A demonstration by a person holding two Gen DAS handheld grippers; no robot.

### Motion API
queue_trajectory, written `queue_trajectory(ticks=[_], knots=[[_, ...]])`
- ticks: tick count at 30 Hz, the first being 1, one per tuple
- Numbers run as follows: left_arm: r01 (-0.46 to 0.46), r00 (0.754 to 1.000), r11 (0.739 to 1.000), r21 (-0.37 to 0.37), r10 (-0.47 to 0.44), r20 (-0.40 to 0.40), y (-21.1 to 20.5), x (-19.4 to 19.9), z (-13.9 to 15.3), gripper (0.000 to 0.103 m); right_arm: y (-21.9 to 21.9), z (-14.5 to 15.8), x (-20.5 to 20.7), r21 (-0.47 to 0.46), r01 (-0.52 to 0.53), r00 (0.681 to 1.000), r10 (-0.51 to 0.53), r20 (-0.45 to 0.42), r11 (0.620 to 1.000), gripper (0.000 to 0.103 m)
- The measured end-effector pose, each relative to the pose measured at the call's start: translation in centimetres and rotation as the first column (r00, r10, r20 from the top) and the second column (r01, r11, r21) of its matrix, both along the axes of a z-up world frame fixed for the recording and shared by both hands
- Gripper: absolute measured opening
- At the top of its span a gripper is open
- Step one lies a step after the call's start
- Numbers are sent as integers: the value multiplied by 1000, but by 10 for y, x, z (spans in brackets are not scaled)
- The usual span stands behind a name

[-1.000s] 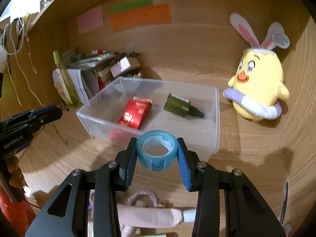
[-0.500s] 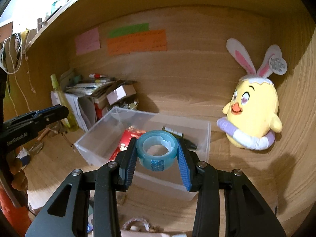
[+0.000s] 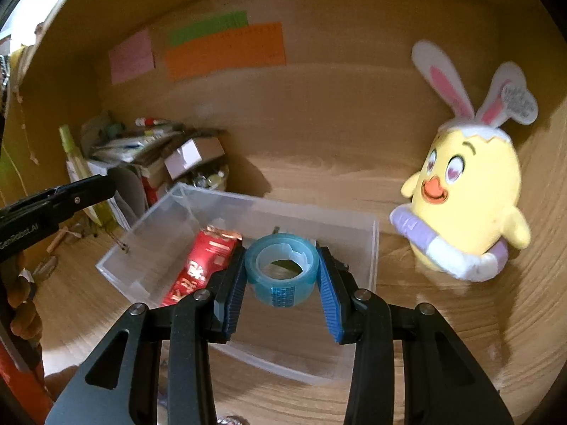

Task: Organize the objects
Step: 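Carry the charm and tape roll into the clear bin and open both grippers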

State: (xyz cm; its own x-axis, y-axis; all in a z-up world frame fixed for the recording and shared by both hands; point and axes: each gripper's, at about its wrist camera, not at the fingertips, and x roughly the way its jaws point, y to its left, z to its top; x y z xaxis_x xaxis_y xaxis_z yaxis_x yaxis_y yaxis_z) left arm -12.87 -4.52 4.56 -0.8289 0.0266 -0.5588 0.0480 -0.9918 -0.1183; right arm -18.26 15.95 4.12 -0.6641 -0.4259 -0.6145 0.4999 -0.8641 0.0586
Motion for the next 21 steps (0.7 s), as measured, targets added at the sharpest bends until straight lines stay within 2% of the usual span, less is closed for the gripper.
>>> queue_trajectory(ticks=[12, 21], knots=[[26, 991, 1000, 8, -27, 134, 3, -32, -42, 27, -7, -35, -22, 40, 14, 995, -18, 100, 999, 35], [60, 979, 998, 7, -60, 192, 10, -40, -54, 27, -18, -40, -24, 84, 24, 995, -32, 99, 996, 35]])
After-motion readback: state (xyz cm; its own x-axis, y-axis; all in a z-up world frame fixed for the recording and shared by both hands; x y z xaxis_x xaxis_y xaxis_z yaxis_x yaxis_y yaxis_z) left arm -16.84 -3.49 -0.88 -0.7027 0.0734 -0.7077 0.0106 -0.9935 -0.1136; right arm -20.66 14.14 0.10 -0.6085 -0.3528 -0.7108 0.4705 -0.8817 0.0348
